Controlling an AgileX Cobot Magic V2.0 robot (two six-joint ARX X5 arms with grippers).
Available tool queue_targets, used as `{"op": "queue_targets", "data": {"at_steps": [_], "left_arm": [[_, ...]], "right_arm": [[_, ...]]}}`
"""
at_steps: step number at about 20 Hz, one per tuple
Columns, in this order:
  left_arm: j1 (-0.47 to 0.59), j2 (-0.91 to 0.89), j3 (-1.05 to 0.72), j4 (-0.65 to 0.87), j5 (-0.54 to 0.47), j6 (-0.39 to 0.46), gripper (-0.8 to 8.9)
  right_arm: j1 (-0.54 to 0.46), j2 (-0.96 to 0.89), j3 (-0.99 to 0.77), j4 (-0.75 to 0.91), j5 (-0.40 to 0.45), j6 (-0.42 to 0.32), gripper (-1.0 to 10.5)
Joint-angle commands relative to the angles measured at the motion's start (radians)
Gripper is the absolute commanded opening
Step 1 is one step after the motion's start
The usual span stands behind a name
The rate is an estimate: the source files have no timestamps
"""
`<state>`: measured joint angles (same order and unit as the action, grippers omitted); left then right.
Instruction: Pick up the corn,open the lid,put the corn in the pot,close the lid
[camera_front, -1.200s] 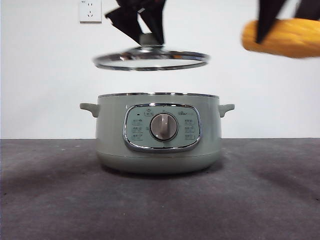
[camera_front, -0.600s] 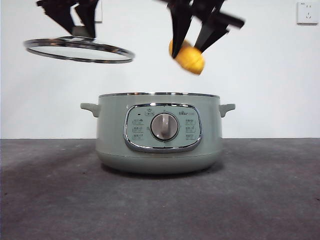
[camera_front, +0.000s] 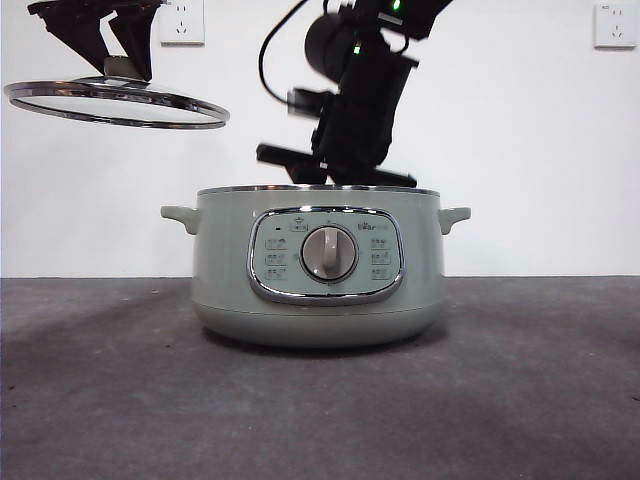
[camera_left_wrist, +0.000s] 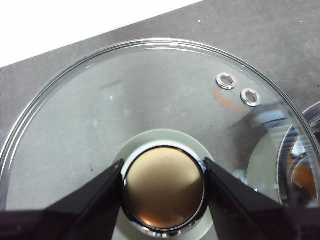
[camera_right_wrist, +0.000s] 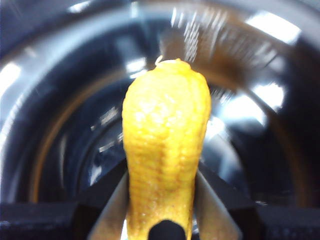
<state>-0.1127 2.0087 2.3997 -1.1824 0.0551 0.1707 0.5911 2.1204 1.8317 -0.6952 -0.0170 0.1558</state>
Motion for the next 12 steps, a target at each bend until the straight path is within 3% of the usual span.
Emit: {"op": "queue_targets", "data": {"at_steps": [1,3,8,12], "left_arm": [[-0.001,-0.02,0.014,0.028,0.016,-0.01,-0.13],[-0.001,-0.02,0.014,0.029,0.059,-0.01,-0.13],[-0.001,-0.02,0.014,0.03,0.061,-0.01,-0.13],[-0.001,-0.02,0.014,0.03,0.061,-0.01,-0.13]], "right_arm": [[0.004,0.035,0.001,-0.013,-0.016,-0.01,-0.2],[0.005,0.053,0.001,-0.034,-0.036,-0.01,-0.2],[0.006,0.057,0.001,-0.055,-0.04,-0.003,0.2],[0.008,0.056,0.005,-0.06,-0.039,0.002,4.1]]}}
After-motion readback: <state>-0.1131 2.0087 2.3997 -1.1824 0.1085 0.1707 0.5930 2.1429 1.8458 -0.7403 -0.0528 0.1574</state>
